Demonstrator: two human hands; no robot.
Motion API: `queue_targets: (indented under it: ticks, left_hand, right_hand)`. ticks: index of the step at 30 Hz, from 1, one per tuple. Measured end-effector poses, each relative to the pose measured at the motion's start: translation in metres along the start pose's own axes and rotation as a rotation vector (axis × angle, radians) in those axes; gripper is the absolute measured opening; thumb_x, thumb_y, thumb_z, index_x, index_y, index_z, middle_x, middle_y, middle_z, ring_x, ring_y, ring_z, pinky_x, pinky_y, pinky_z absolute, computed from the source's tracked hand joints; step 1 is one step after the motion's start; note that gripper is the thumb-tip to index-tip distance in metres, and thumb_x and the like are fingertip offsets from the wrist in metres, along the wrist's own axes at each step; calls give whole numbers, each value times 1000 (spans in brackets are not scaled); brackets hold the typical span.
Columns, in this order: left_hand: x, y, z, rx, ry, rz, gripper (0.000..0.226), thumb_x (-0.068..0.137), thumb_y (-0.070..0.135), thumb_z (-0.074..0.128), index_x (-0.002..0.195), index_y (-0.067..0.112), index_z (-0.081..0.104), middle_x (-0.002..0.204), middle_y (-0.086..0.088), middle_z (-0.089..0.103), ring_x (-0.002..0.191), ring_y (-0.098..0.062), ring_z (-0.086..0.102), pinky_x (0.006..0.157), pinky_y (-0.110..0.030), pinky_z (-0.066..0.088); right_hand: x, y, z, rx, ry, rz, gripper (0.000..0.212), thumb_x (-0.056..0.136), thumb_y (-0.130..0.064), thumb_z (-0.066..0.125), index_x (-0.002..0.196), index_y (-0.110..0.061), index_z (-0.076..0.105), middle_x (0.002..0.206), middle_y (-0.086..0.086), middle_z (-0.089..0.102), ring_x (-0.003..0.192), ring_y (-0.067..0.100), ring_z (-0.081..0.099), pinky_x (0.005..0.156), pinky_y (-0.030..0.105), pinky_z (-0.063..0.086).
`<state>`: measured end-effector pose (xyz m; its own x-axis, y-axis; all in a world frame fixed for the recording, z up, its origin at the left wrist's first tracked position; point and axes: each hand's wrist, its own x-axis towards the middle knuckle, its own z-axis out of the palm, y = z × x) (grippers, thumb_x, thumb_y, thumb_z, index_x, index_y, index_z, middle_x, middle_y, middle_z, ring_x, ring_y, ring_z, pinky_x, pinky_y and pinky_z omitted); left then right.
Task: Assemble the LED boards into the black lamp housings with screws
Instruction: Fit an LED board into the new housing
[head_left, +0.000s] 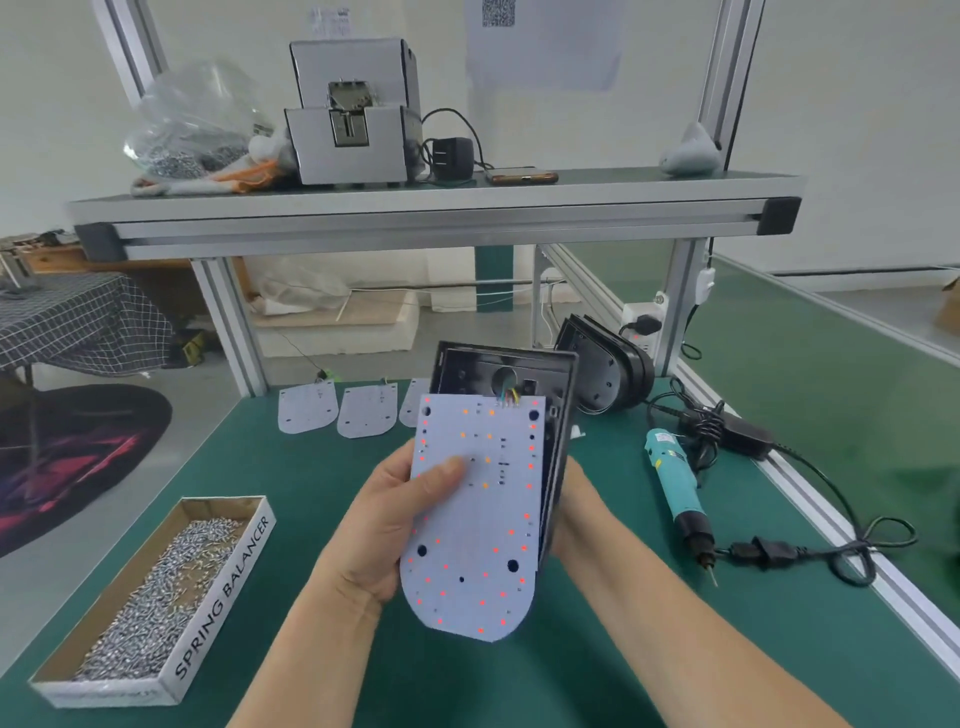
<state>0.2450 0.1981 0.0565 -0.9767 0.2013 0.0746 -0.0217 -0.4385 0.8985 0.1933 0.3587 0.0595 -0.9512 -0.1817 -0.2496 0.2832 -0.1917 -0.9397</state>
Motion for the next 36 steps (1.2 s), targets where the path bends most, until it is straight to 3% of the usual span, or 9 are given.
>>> queue_targets:
  ticks: [5,8,11,15,23,26,31,34,36]
  left_hand:
    - [4,17,-2,236,-74,-25,34,78,22,79,111,12,76,118,-18,72,96,-29,74,77,-34,59]
    - [4,12,-4,314,13,-6,33,75,24,81,107,14,78,129,-21,64,102,-31,72,81,-35,58]
    - [4,6,-4,396,40,9,38,68,36,82,103,18,79,133,-20,60,112,-37,66,92,-43,57]
    - [4,2,-3,378,39,63,40,70,37,81,106,19,78,133,-22,59,116,-39,64,98,-51,54]
    - [-4,-5,-4,465,58,256,51,87,63,58,137,57,48,125,21,66,117,3,61,89,-9,47]
    - [-3,-14,-8,478,213,284,60,84,67,56,141,57,40,92,27,59,92,9,56,81,-6,44]
    - [-5,-20,-10,418,331,309,33,91,41,59,121,36,69,110,20,73,97,-1,66,78,-9,49]
    - [-11,-24,-9,360,328,294,29,87,32,66,113,45,70,117,12,74,106,-6,69,80,-13,53]
    - [-15,-25,-10,328,329,270,30,86,32,68,112,45,70,118,9,74,107,-8,70,79,-14,54]
  right_hand:
    - [15,-12,-27,-100,265,-197,31,100,-6,49,70,-10,52,80,10,55,77,20,41,75,35,34]
    - [0,-29,-44,-224,538,-708,18,97,-23,61,80,-26,65,100,-3,61,81,8,54,78,33,45]
    - [-28,-43,-42,-612,425,-1166,10,90,-35,69,82,-30,71,117,-13,54,107,13,53,92,26,40]
    - [-41,-44,-37,-1131,162,-968,28,83,-44,76,82,-16,75,131,-4,56,135,15,34,112,38,27]
    - [-34,-31,-24,-322,178,-801,10,78,-32,74,71,-27,73,111,-24,59,99,19,62,87,54,49]
    - [-35,-28,-24,-425,157,-809,13,80,-31,74,70,-26,70,110,-22,57,105,16,60,91,44,48]
    - [-37,-30,-33,-833,80,-779,29,87,-20,77,67,-15,57,104,-17,49,107,9,49,87,14,34]
    - [-42,-25,-26,-811,177,-864,23,83,-19,81,89,-17,59,115,-12,46,108,6,50,88,18,41]
    - [-46,-19,-25,-668,205,-845,51,77,-21,86,114,-30,52,127,-15,45,111,6,54,85,21,49]
